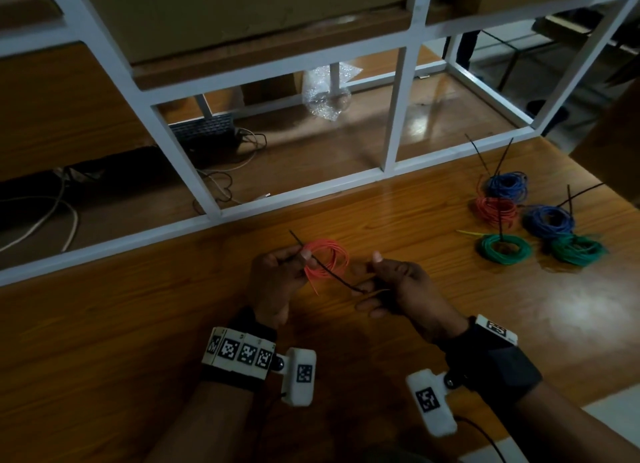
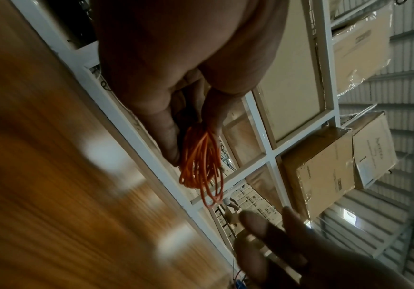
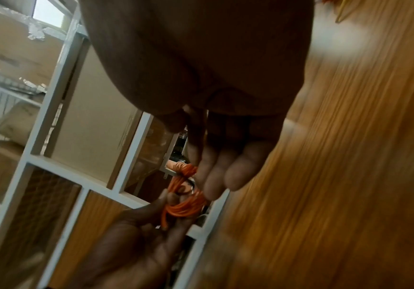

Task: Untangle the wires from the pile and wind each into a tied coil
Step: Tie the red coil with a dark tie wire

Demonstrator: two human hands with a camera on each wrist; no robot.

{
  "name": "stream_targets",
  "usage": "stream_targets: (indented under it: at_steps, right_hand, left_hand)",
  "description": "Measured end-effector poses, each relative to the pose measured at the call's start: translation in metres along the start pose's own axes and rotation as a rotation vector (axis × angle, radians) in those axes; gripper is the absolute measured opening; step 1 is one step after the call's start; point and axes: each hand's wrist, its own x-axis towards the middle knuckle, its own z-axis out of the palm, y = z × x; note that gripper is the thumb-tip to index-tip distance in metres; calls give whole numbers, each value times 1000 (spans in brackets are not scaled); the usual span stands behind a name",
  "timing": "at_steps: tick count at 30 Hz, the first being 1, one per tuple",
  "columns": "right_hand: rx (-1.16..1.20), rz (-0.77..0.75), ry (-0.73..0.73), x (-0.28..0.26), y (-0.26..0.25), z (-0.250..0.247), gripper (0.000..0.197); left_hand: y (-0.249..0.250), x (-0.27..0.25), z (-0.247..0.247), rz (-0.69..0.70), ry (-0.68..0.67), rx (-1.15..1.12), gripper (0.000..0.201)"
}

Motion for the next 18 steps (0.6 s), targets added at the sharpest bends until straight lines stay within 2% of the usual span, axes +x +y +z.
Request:
stream_targets:
  at_steps: [1, 3, 5, 8, 10, 16, 18]
  right_hand:
    - [-101, -53, 41, 1, 5, -5, 39]
    - [-375, -198, 105, 3, 19, -17, 20]
    - [-518, -267, 107, 3, 29, -25, 10]
    - [-476, -271, 107, -4, 33, -22, 25]
    - [-421, -328, 119, -6, 36, -19, 31]
    - [-175, -509, 212, -4, 37, -9, 13]
    - [-202, -589, 226, -3, 33, -7, 13]
  left_hand:
    - [0, 0, 0, 0, 11, -13, 16]
    - [-2, -1, 0, 4, 17, -49, 14]
    - [-3, -3, 2, 4, 10, -85, 9]
    - [-4, -7, 5, -12, 10, -137, 9]
    - [-5, -9, 8, -22, 22, -143, 10]
    - [-7, -14, 15, -51, 39, -57, 10]
    - [-8, -17, 15, -38, 53, 18, 9]
